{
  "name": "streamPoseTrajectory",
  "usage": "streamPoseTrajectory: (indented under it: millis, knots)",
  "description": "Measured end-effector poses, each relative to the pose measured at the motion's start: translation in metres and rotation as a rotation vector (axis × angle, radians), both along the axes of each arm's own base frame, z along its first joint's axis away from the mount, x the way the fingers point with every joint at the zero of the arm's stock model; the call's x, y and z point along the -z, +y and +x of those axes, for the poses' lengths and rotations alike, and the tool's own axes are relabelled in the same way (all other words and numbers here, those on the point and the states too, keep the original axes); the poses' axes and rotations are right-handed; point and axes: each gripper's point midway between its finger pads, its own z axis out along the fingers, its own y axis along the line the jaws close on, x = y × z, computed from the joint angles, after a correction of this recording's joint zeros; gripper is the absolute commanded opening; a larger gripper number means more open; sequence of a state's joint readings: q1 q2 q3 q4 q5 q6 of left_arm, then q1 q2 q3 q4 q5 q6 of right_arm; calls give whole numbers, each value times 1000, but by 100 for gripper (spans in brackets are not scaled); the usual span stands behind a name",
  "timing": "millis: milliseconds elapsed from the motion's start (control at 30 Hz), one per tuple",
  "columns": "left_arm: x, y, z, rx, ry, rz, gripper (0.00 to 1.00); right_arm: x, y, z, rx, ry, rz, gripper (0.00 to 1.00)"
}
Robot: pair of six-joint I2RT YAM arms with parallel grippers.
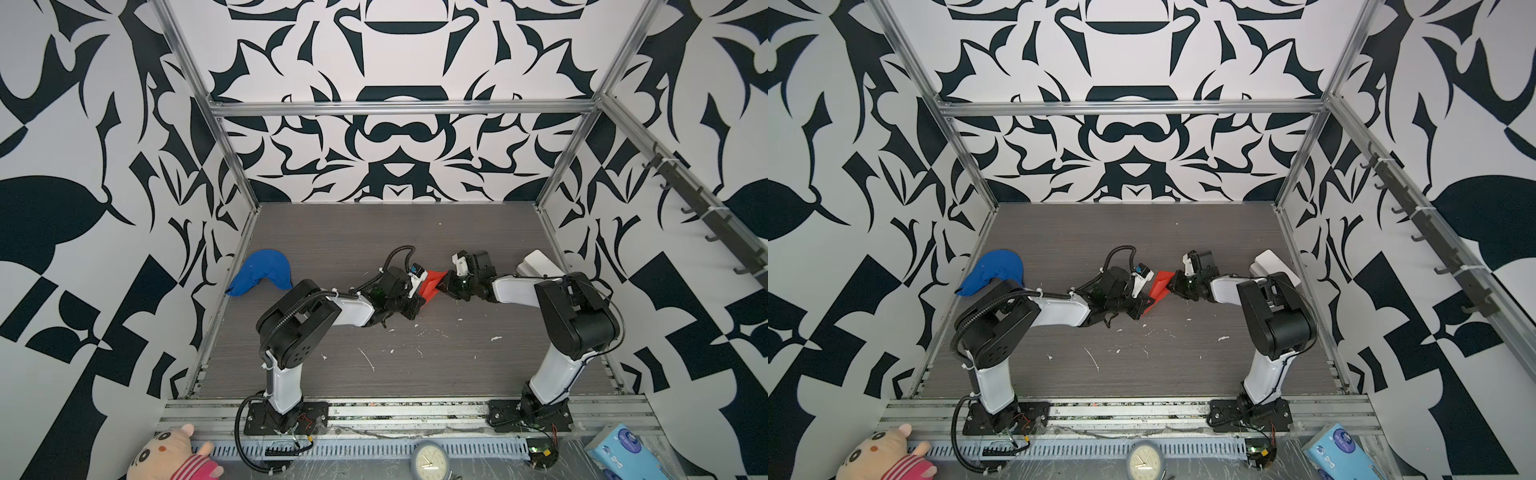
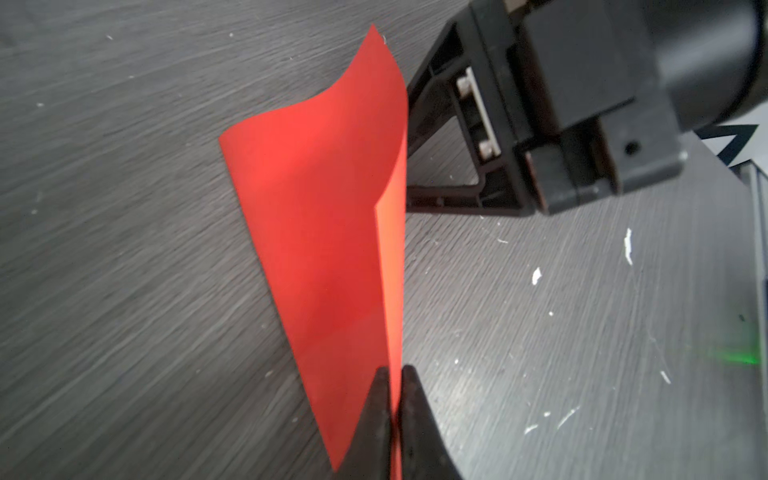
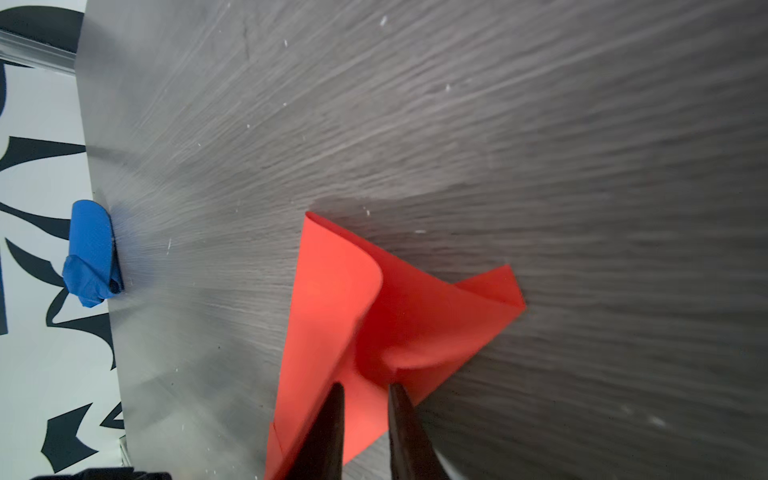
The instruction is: Fold a paper plane with a square sheet of paper (pick it up from the middle)
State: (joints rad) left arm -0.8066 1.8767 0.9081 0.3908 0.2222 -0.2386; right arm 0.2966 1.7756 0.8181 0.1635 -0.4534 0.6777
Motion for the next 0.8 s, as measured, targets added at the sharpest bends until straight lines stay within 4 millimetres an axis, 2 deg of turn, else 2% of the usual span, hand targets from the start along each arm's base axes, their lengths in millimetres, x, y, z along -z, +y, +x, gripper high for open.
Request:
streamPoseTrajectory:
  millis: [167,333,567,800]
  knots:
    - [-2,1,4,-8,68,-10,5,-2,0,0,-8,-8,26,30]
    - [1,0,6,-7,115,-9,0,-4,2,0,-20,-11,48,30]
    - [17,1,2,-10,176,24,0,-4,-1,0,-15,-11,54,27]
    - [14,1,4,-36,221,10,0,-4,-14,-10,6,-25,58,33]
